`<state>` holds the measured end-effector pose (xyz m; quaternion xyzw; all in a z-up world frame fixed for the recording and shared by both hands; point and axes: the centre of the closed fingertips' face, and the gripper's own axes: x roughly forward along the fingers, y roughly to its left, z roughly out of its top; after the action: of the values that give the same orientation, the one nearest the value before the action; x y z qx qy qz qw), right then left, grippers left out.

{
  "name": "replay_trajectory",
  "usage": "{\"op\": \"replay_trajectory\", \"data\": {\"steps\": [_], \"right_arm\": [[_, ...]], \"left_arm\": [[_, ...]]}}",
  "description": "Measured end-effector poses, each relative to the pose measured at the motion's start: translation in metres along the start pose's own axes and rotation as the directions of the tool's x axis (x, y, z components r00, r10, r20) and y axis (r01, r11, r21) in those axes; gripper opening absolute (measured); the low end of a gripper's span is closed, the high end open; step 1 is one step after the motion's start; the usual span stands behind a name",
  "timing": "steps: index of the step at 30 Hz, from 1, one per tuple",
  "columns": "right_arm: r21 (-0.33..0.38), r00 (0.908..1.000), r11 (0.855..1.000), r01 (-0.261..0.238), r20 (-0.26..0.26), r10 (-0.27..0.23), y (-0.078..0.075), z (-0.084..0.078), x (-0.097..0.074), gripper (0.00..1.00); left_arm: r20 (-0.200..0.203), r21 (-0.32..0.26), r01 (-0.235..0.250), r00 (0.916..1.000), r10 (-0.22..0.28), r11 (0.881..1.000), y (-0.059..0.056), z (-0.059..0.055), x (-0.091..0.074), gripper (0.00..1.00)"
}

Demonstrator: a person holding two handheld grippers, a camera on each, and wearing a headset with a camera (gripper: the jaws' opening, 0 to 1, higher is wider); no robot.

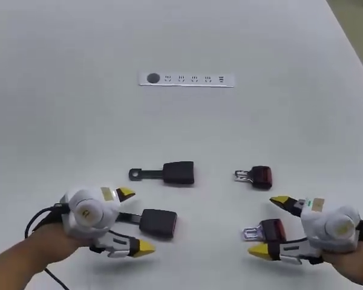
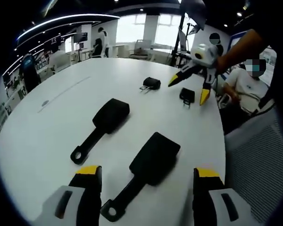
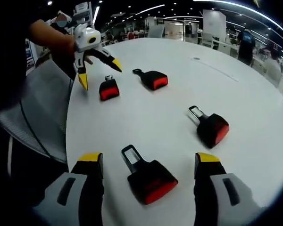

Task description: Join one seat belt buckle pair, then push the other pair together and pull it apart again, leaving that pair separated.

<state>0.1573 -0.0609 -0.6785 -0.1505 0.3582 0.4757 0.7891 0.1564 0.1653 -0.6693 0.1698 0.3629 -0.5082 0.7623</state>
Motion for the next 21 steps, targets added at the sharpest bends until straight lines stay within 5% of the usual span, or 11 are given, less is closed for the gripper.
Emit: {"op": "replay_trajectory", "data": {"steps": [14, 21], "right_arm": [[-0.053, 0.9877, 0.988, -0.142, -0.074, 0.138, 0.002, -0.012, 0.001, 0.68], [-0.082, 0.9814, 0.98, -0.179, -0.085, 0.172, 0.004, -0.013, -0.001, 0.64]], "left_arm": [[-0.087, 0.1, 0.086, 0.9932, -0.078, 0.991, 0.002, -0.007, 0.018, 0.73], [-0.074, 0.152, 0.106, 0.9926, -0.096, 0.983, 0.008, 0.002, 0.022, 0.68]]}}
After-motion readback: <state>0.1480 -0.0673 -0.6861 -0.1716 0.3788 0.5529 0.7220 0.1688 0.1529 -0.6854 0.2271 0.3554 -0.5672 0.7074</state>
